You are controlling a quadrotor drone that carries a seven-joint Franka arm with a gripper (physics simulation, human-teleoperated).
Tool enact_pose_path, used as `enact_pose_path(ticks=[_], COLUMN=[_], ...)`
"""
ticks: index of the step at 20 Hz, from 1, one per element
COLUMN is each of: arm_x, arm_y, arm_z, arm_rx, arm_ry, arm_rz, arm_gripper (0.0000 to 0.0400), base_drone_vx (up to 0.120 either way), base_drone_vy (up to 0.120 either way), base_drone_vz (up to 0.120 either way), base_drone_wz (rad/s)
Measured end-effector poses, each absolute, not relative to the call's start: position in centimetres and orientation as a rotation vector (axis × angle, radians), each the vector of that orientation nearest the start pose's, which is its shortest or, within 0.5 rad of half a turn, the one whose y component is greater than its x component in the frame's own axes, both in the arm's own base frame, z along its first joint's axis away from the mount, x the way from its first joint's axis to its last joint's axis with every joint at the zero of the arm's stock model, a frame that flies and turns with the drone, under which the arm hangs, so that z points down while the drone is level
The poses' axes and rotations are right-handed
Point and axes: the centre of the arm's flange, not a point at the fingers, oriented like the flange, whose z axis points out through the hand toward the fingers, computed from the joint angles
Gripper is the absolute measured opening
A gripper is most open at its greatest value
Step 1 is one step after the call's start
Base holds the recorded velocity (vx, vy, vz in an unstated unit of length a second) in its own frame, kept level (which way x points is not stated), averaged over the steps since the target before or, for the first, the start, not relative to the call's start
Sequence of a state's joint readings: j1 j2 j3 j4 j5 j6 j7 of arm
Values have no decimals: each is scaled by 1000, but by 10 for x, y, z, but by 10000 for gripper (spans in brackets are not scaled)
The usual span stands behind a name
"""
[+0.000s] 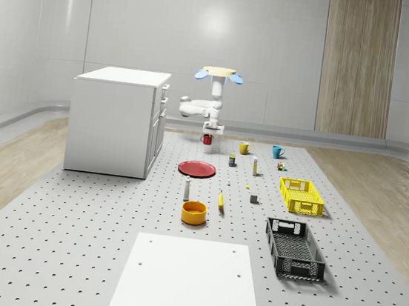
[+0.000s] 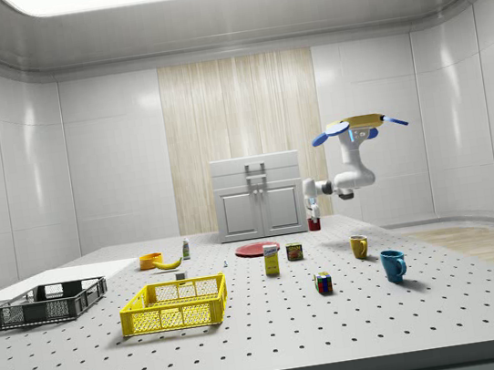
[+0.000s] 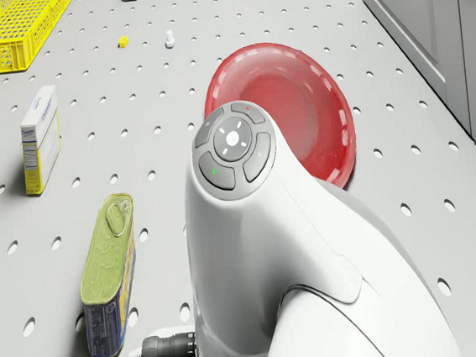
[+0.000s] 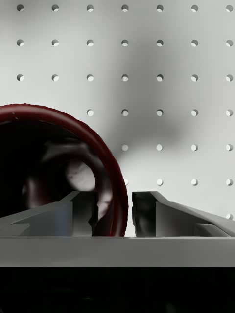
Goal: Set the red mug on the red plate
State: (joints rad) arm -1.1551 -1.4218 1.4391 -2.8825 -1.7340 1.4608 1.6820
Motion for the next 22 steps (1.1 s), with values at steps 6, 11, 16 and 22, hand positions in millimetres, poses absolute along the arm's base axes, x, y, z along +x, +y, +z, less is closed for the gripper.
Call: enact_pose_path(ticks=[6, 11, 16, 22], arm_x=[307, 307, 307, 307], arm_y=[0, 0, 0, 0], arm_z=[469, 469, 469, 469], arm_rx=[1, 1, 1, 1], arm_ry=[-2, -2, -2, -2], arm_rz=[785, 785, 785, 785], arm_gripper=[100, 100, 100, 100], base_drone_vx=[120, 120, 120, 120], base_drone_vy=[-33, -32, 0, 0], base_drone_vz=[0, 0, 0, 0], base_drone_wz=[0, 0, 0, 0])
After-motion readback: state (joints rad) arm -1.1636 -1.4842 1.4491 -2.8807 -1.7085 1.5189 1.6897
